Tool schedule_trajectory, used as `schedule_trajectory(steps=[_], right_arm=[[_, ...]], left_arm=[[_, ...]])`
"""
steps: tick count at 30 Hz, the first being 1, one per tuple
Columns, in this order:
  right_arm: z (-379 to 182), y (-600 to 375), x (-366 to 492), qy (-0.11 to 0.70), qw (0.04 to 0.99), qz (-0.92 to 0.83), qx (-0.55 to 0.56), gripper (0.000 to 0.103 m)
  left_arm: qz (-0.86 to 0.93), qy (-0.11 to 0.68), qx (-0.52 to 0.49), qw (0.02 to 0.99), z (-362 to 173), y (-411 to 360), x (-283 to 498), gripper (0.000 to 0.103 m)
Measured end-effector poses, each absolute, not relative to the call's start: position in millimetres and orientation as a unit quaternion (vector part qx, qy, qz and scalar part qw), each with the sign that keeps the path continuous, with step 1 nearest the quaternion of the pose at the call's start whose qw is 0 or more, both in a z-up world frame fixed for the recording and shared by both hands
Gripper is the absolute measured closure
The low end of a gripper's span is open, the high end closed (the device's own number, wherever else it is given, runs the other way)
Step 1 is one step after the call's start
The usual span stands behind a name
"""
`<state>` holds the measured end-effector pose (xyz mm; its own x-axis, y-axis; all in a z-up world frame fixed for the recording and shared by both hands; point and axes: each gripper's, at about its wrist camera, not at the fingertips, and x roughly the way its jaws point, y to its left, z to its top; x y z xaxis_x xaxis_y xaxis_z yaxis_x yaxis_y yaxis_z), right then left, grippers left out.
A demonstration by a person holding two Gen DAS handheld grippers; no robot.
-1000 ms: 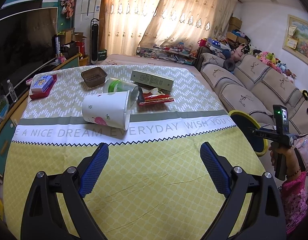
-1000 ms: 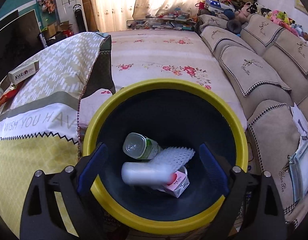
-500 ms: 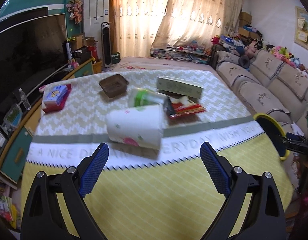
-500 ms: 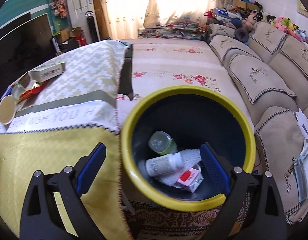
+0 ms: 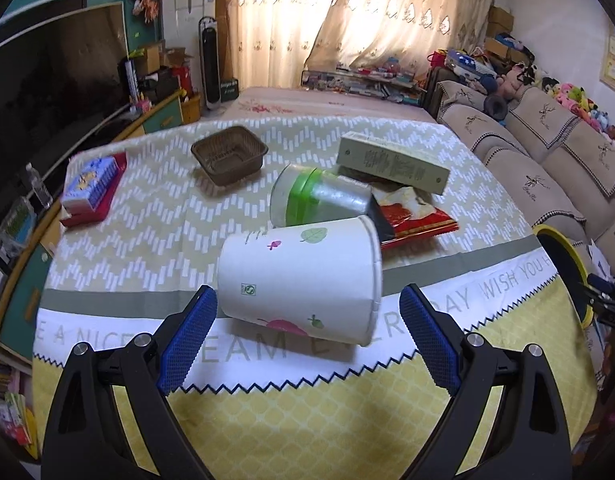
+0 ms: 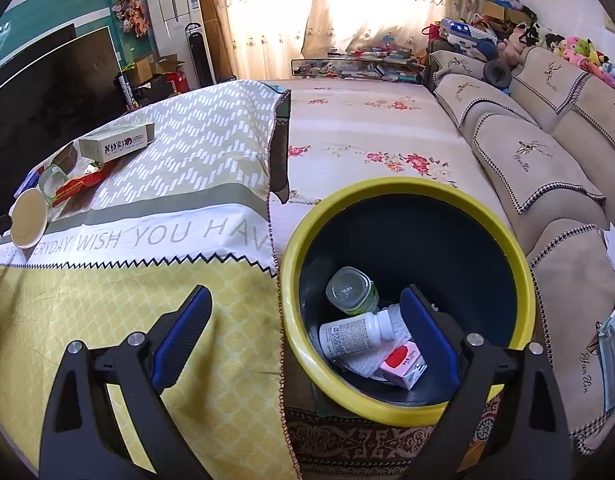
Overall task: Collect trash
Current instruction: 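Drop the white pill bottle into the bin with the right tool while the left grasps the paper cup, then carry the white paper cup to the bin and open the left tool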
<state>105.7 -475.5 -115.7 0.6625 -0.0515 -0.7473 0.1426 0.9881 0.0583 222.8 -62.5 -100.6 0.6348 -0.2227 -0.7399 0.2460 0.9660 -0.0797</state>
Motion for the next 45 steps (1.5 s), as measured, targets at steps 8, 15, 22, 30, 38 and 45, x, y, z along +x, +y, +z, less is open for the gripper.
schedule_trajectory(steps=[8,15,22,30,38,45], right_arm=[[-116.3,-468.2,108.1,0.409,0.91,-0.043,0.053,0.013],[-113.1,-470.6,99.8,0.405,0.912,-0.041,0.06,0.013],[-109.2,-476.5,78.8,0.396,0.914,-0.049,0.07,0.013],[-90.9,-492.3,29.3,0.367,0.924,-0.083,0.072,0.013],[-65.7,-519.0,-27.6,0.323,0.936,-0.112,0.082,0.011],[-62.9,-548.4,-57.0,0.301,0.938,-0.133,0.107,0.011]], left_arm=[[-0.12,0.42,0.013,0.899,-113.2,-65.4,238.0,0.019],[-0.117,0.405,0.012,0.907,-105.8,-62.3,231.2,0.02],[-0.142,0.368,0.038,0.918,-72.5,-72.8,189.4,0.02],[-0.223,0.331,0.056,0.915,-34.3,-124.7,145.8,0.02],[-0.339,0.323,0.082,0.88,-25.3,-237.0,126.0,0.02],[-0.409,0.341,0.119,0.838,-40.2,-353.4,126.4,0.02]])
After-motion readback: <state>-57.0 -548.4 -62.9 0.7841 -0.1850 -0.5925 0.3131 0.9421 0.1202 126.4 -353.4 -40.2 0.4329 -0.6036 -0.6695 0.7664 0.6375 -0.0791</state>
